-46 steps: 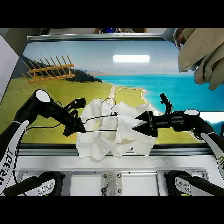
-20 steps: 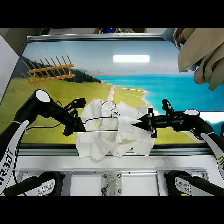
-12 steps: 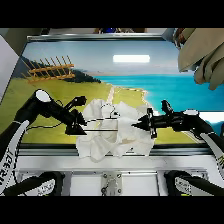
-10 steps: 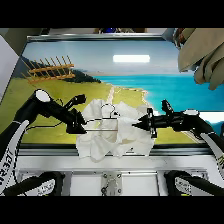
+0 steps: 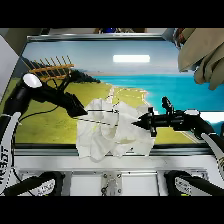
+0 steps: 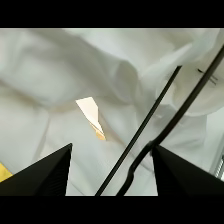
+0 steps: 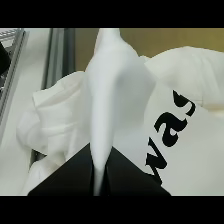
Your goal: Fold the clothes and pants, and hang the long-sleeved shirts on hangers.
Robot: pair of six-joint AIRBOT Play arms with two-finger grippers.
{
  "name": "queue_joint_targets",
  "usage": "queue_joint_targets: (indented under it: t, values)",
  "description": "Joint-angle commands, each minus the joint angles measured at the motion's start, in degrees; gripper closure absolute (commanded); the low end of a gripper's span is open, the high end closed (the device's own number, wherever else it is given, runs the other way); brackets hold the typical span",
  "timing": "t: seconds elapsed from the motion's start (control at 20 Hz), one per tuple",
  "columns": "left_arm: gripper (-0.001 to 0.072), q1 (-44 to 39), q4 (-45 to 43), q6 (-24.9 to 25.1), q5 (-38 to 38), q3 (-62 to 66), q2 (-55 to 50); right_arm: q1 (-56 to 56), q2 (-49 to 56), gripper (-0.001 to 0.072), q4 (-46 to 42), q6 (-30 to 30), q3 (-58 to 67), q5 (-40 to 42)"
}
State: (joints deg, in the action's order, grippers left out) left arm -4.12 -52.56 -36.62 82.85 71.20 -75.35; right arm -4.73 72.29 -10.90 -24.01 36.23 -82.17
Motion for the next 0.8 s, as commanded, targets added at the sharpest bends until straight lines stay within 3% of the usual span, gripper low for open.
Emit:
queue_joint_targets:
  t: [0.0,0.1,0.35,0.5,0.6,0.7,0.75]
  values:
    - [0.0193,0.1,-6.9,-14.1,-0.3,8.2,0.0,-0.2,-2.6,0.0695,-0.4,5.5,0.3,2.8]
    - [0.0193,0.1,-11.6,-21.6,0.8,12.7,0.1,-0.2,-5.8,0.0695,-0.4,7.7,0.9,4.5]
    - [0.0194,-1.7,-11.8,-23.9,3.3,16.4,-0.1,-0.1,-11.4,0.0696,-0.4,14.1,1.7,6.1]
    - [0.0194,-0.9,-12.4,-28.0,0.3,16.4,2.2,-0.2,-15.3,0.0696,-0.7,18.5,2.0,7.7]
    - [0.0194,2.3,-12.4,-35.5,-2.1,16.4,5.6,-0.2,-17.9,0.0696,-1.5,21.4,3.8,9.6]
    - [0.0194,5.7,-12.5,-45.6,-0.2,16.4,9.0,-0.2,-19.9,0.0696,-2.4,24.6,6.7,10.4]
    - [0.0195,6.3,-12.4,-48.0,0.7,15.6,10.4,-0.2,-20.6,0.0696,-2.4,25.9,8.1,10.3]
